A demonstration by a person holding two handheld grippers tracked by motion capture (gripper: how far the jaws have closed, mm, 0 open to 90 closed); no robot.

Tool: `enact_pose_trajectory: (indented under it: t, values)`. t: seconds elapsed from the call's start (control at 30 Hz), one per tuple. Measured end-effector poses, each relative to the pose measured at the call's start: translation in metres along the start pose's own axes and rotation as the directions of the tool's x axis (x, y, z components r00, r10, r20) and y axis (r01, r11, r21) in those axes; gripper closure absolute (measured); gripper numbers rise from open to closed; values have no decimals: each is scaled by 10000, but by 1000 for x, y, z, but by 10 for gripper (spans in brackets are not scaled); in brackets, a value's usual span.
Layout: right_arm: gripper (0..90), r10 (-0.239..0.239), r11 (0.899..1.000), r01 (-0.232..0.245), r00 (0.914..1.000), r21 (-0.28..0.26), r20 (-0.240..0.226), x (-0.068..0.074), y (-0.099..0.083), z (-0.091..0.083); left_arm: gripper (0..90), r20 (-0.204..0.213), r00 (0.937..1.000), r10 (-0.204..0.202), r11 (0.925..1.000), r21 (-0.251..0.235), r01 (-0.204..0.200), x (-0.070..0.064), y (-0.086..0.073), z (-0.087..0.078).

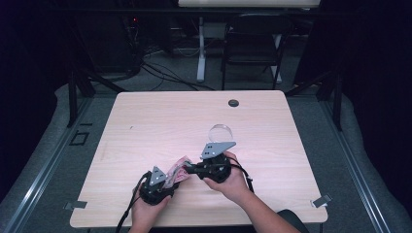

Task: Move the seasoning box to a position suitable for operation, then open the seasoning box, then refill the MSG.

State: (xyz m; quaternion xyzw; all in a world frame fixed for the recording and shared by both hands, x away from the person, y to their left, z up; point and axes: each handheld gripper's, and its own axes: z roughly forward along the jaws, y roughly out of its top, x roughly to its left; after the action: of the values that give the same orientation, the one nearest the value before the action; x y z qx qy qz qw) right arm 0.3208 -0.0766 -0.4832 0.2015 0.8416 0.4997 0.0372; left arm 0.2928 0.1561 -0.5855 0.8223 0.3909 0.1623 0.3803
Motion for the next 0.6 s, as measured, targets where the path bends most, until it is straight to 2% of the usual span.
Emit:
enact_pose_trajectory:
  t: [0.6]
  values:
    - [899, 56, 9993, -53, 10000, -375, 81, -2, 2, -8, 605, -764, 9965, 331, 9994, 84, -326, 0, 10, -12]
